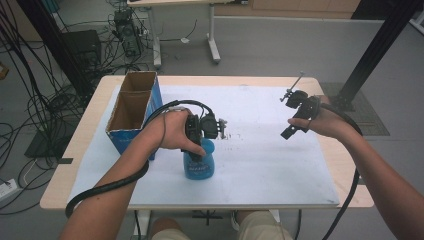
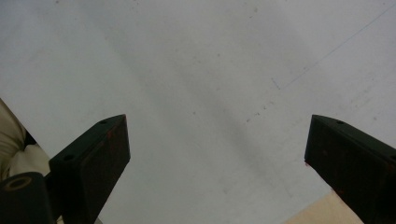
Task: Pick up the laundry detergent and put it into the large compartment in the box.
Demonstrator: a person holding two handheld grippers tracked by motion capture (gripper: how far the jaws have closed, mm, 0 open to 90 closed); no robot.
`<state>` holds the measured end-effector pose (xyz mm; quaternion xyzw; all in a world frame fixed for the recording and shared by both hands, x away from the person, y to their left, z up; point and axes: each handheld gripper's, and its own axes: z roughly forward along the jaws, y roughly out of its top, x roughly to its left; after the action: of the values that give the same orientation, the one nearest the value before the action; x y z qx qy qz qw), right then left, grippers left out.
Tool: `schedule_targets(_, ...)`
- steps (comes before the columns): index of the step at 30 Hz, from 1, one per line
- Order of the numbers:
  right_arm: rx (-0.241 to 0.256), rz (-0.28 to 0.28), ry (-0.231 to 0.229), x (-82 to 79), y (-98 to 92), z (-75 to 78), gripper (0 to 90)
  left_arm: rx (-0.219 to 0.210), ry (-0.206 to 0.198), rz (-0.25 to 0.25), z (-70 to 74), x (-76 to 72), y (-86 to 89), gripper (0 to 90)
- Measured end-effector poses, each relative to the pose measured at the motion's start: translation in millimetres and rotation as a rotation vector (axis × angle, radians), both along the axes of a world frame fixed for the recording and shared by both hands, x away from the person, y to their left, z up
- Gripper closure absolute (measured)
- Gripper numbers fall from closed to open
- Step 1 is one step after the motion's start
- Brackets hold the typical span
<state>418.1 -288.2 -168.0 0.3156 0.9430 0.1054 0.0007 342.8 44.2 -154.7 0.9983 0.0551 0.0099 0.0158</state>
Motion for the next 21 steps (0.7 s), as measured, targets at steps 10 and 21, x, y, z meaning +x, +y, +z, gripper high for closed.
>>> schedule_targets(10,0.001,0.003,-0.001,0.1,1.1,-0.6,6.9,-0.008,-0.001,0.0,-0.1,-0.6,2.1,37.6)
schedule_targets(21,0.005,0.003,-0.002,0.1,1.7,-2.0,6.9,-0.013,-0.001,0.0,-0.3,-0.5,2.8,37.6)
